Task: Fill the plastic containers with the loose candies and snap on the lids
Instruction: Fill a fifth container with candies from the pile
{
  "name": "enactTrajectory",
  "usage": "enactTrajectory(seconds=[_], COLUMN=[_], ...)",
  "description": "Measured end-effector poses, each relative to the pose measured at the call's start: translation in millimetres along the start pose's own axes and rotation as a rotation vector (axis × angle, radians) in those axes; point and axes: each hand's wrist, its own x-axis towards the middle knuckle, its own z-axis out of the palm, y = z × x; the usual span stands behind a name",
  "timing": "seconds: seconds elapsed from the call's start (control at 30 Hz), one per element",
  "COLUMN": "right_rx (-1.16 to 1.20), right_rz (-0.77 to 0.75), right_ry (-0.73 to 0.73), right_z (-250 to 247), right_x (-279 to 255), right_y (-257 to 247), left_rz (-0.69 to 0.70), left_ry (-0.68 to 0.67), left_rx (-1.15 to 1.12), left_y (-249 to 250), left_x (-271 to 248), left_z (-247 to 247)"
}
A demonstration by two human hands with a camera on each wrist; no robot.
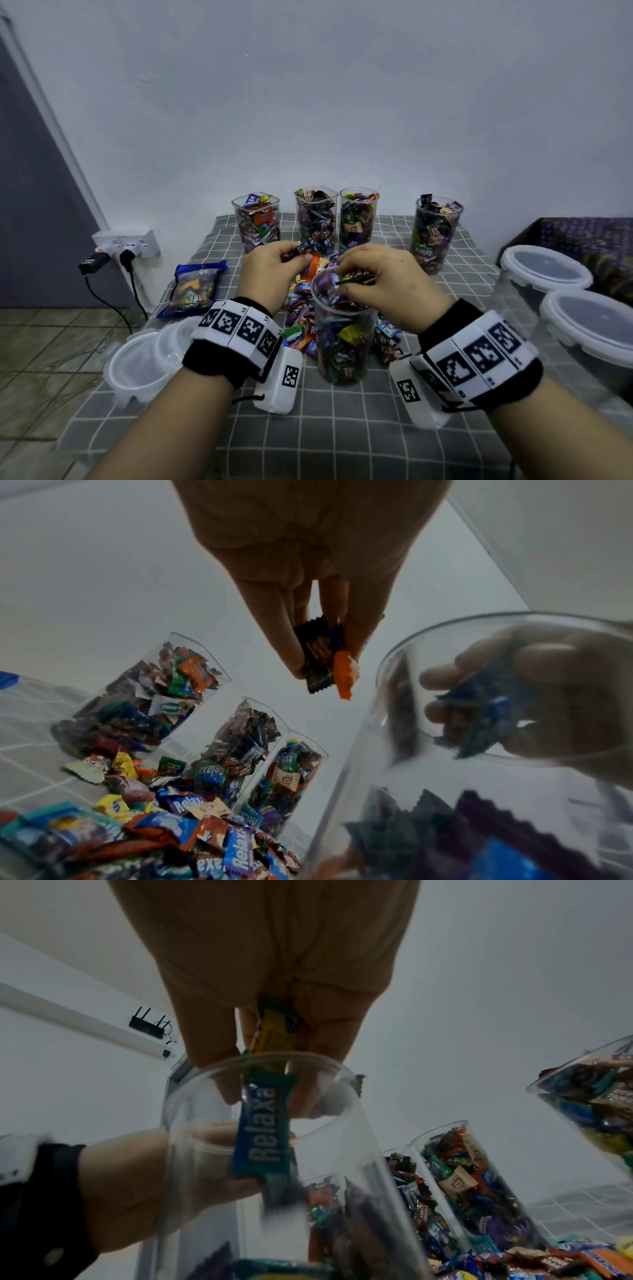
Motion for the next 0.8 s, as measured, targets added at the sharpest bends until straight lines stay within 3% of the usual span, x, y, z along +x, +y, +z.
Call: enactTrajectory(seconds=[0.23, 0.37, 0.57, 0.8], right_rx=[0.045, 0.24, 0.698, 0.721], right_rz=[0.017, 0.11, 0.363, 0.387], right_ry=[0.119, 0.218, -0.044, -0.084], right_z=[4, 7, 26, 35], right_x=[-3, -11, -27, -31], right_y=[2, 9, 28, 33], left_rz=[0.011, 0.023, 0.052, 0.092], left_ry=[0.011, 0.012, 0.004, -0.116], left_rx=[-0.025, -0.051, -0.087, -0.127], left_y=[6, 10, 24, 39], left_x=[-3, -3, -6, -13], left_z=[-2, -4, -6, 5])
